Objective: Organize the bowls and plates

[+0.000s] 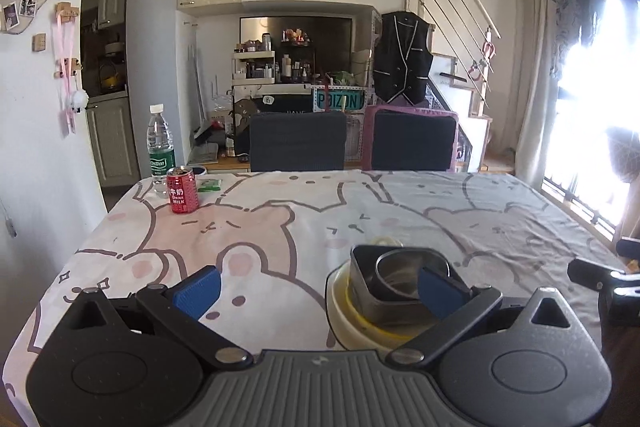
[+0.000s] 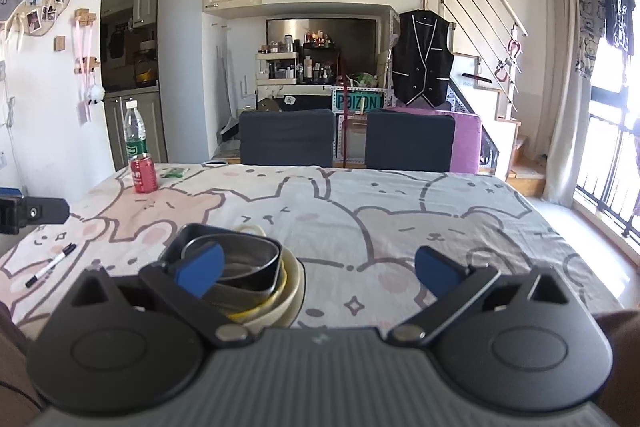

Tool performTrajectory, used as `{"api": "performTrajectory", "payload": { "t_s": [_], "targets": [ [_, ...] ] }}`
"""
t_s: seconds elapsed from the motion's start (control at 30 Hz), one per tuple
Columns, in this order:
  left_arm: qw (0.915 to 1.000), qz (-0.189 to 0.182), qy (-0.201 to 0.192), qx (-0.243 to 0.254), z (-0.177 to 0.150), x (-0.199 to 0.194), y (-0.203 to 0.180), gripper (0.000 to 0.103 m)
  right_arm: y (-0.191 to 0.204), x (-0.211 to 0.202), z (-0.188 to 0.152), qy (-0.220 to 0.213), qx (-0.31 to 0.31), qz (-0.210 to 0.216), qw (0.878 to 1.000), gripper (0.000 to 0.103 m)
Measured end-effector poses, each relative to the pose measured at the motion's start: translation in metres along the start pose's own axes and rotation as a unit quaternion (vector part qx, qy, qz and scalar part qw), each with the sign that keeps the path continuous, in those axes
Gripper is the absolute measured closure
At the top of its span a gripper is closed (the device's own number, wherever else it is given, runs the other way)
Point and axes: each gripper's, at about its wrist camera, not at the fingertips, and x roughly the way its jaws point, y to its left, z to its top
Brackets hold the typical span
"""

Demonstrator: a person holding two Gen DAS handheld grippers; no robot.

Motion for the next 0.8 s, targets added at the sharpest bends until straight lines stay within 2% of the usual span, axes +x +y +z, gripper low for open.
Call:
{"api": "performTrajectory", "payload": {
  "t_s": [0.53, 0.8],
  "targets": [
    [0.9985, 0.035, 0.006, 0.042, -0.037, 0.000, -0.011, 0.000, 0.002, -0.004, -0.020, 0.003, -0.033, -0.011, 0.999, 0.000],
    [0.9981, 0.031, -0.005, 0.052, -0.038, 0.000, -0.018, 0.000, 0.003, -0.004, -0.022, 0.001, -0.031, -0.005, 1.000, 0.000]
  ]
}}
